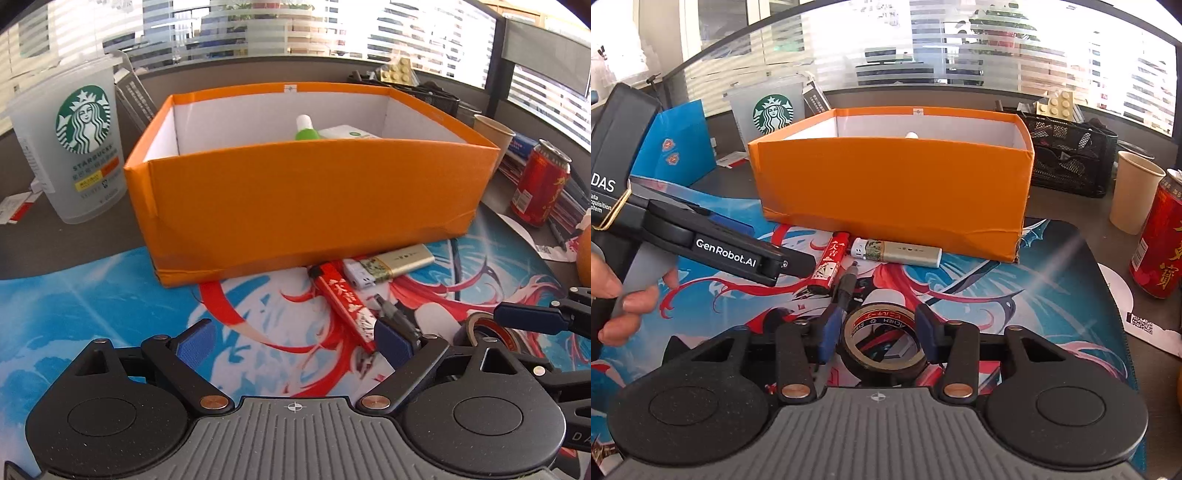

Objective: Organize rigid objects
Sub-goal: 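Grasp the black tape roll with the right gripper while the left gripper approaches the black pen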

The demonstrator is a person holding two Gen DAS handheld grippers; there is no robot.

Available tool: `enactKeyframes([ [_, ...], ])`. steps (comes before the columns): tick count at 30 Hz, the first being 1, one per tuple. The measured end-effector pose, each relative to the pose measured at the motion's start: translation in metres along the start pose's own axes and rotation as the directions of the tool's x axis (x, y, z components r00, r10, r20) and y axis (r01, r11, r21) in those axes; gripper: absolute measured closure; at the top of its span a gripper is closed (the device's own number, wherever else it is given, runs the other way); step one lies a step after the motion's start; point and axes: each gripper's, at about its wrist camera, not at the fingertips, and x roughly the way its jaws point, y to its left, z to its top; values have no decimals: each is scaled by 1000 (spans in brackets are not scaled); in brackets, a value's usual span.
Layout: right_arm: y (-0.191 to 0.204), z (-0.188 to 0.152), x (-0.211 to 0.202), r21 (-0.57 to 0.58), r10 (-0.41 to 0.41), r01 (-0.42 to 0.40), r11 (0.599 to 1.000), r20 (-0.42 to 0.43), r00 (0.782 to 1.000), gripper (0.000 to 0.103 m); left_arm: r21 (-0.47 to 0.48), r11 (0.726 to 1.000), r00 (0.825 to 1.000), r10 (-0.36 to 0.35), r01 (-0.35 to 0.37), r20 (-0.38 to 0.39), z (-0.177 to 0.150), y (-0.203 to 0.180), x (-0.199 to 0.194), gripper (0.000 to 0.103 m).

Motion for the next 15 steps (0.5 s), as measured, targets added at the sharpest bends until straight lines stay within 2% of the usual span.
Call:
enactKeyframes([
  [3, -1, 0, -3, -20, 5, -5, 1000, -7, 1000, 61, 12, 1000, 1000, -5, 5, 1, -1, -7, 0, 9],
  [9, -2, -4, -3, -47, -41, 41, 998, 2, 999, 40, 23, 1000, 1000, -15, 15, -14, -6, -16, 5, 9],
  [11, -5, -5, 2, -35, -40, 40, 999, -15, 999, 42, 17, 1000, 1000, -15, 16, -23, -7, -16, 7, 9],
  [13, -9, -8, 8, -25, -25, 24, 999, -32, 999, 50, 12, 1000, 999, -17, 17, -33, -8, -16, 10, 9],
  [15, -12, -7, 7, -13, -35, 35, 999, -26, 999, 51, 10, 1000, 999, -17, 17, -34, -9, -16, 9, 9],
])
